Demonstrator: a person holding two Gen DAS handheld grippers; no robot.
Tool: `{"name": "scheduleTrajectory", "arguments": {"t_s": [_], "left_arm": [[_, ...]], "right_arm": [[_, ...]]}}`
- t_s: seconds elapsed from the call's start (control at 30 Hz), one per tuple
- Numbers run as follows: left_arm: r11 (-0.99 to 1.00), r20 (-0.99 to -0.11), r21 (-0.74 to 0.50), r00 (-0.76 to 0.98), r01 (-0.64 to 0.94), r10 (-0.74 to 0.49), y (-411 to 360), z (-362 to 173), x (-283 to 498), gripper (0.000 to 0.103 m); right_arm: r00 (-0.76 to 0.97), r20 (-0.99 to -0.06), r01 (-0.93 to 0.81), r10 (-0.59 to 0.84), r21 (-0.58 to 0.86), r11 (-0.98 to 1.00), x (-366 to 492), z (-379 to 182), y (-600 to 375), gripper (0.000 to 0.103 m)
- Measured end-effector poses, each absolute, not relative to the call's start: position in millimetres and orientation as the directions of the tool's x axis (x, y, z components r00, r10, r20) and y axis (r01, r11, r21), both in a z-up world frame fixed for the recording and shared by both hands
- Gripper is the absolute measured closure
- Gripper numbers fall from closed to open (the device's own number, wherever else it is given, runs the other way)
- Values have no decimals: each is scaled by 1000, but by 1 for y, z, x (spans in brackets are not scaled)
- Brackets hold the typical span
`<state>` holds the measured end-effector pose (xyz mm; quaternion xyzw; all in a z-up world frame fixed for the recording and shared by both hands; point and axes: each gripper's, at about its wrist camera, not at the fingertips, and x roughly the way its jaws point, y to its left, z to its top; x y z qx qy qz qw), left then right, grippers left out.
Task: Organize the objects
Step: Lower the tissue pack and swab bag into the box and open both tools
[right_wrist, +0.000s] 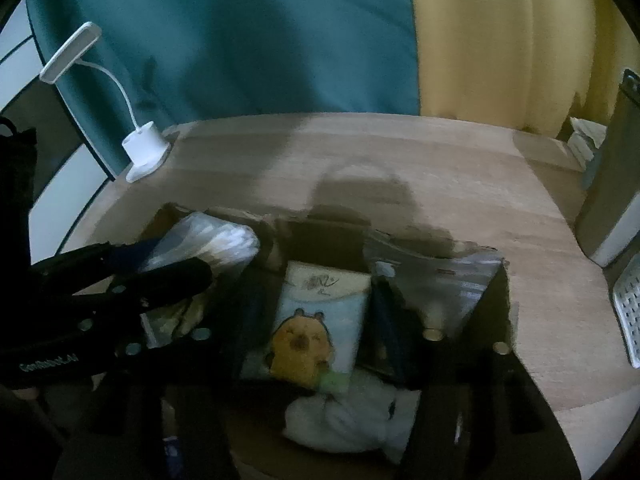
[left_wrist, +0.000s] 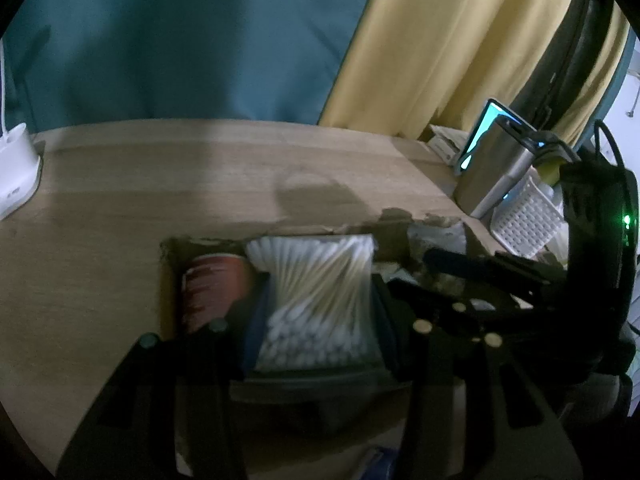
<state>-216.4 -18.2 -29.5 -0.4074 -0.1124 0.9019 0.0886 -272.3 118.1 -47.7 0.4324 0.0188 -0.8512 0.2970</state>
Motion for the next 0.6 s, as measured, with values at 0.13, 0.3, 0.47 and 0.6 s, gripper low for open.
{"name": "scheduleTrajectory", "arguments": {"t_s": [0.13, 0.3, 0.47, 0.6], "left_arm": [[-960, -717, -271, -651, -68, 249, -17, -29, -217, 54], [-962, -720, -265, -650, -65, 242, -15, -29, -217, 54], [-964, -725, -257, -647, -66, 238, -12, -29, -219, 53], [-965, -729, -252, -642, -69, 237, -12, -27, -219, 52]], "right_arm": [[-464, -743, 521, -482, 211, -827, -269, -47, 119, 36], [-469, -737, 515, -488, 221, -828, -264, -44, 122, 36], [-484, -723, 507, -493, 227, -832, -257, -37, 125, 36], [-500, -719, 495, -483, 221, -841, -253, -34, 131, 35]]}}
